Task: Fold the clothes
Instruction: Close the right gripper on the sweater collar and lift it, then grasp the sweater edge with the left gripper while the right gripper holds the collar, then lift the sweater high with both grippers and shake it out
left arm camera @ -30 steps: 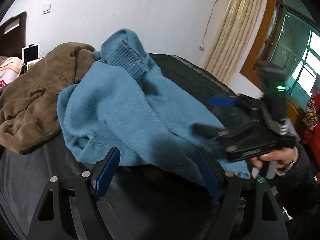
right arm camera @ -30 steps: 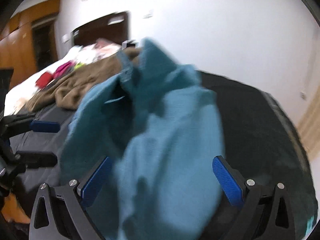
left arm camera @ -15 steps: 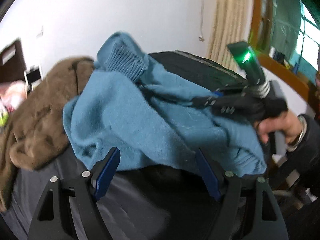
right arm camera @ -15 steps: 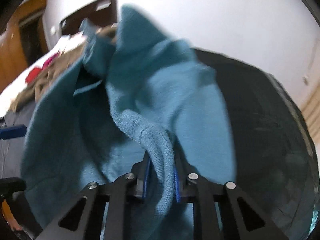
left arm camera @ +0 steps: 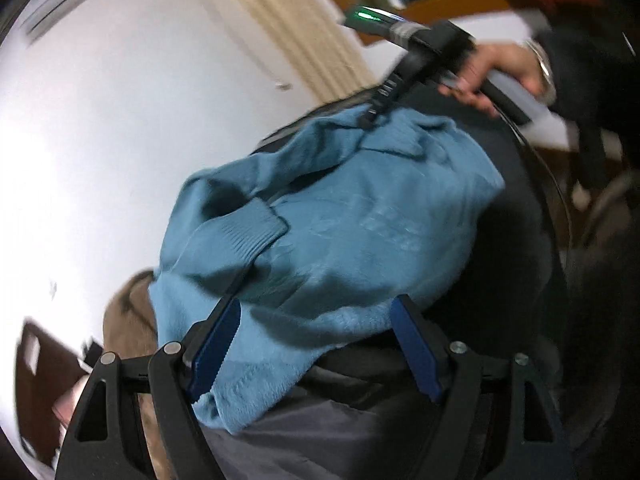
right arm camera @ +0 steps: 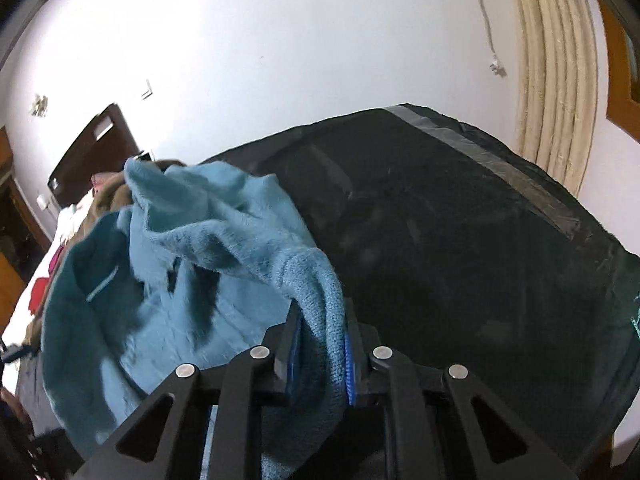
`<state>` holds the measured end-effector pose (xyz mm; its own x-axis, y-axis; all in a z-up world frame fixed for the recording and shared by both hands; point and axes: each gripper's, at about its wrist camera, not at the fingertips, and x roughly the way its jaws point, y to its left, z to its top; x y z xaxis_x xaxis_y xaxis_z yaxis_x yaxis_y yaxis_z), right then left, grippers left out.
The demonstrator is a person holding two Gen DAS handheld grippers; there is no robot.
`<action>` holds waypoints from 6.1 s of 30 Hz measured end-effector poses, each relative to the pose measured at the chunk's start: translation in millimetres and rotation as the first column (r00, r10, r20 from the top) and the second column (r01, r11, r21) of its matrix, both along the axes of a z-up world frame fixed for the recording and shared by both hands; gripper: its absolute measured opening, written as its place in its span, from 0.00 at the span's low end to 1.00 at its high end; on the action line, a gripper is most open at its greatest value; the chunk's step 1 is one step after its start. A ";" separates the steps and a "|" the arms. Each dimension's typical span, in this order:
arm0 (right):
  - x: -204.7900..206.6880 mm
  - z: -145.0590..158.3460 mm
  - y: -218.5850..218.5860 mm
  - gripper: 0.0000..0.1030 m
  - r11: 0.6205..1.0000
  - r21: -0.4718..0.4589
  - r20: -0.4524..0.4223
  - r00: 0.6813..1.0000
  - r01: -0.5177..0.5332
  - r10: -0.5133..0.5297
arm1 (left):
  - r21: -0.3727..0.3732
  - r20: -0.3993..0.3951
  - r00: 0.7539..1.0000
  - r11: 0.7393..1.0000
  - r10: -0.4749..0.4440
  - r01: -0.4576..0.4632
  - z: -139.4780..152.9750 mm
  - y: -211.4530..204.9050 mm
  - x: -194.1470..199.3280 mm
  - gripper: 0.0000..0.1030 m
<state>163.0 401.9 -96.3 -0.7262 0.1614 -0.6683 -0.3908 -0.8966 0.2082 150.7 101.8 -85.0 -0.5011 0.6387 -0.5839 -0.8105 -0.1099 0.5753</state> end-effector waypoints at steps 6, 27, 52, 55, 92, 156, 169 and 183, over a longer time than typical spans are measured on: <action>18.3 10.7 2.6 0.79 1.000 0.011 -0.039 0.999 -0.025 0.026 | -0.106 -0.060 0.997 0.994 -0.045 0.039 -15.2 10.9 -5.0 0.78; -56.3 6.1 9.8 0.20 0.988 0.045 0.085 0.986 -0.147 0.143 | -0.221 -0.132 0.990 0.975 -0.054 0.023 -34.2 -5.1 -7.0 0.80; 23.7 19.4 49.4 0.20 0.984 -0.179 -0.110 0.994 -0.015 -0.005 | 0.071 0.092 0.966 0.966 0.240 -0.247 11.4 34.0 -57.1 0.16; 29.5 24.4 36.6 0.23 0.994 -0.091 -0.125 0.991 -0.068 0.057 | 0.231 0.192 0.919 0.894 0.344 -0.383 44.6 14.8 -83.2 0.16; -32.2 1.0 -222.9 0.28 0.316 0.644 0.366 0.643 -0.697 0.673 | 0.646 0.327 0.861 0.573 0.389 -0.504 220.8 -83.4 -91.1 0.16; 204.2 278.2 -166.1 0.18 0.496 0.385 -0.900 0.435 0.778 0.017 | 0.903 0.255 0.944 0.298 0.211 -0.310 269.0 -164.3 58.5 0.18; 81.3 258.1 -91.5 0.18 0.507 0.507 -0.744 0.651 0.697 -0.150 | 0.710 0.426 0.844 0.457 0.326 -0.535 227.3 -64.2 -57.7 0.18; -171.1 93.6 51.1 0.19 0.799 0.524 -0.082 0.951 0.295 -0.298 | 0.044 0.629 0.511 0.630 0.585 -0.776 47.5 95.9 -271.3 0.31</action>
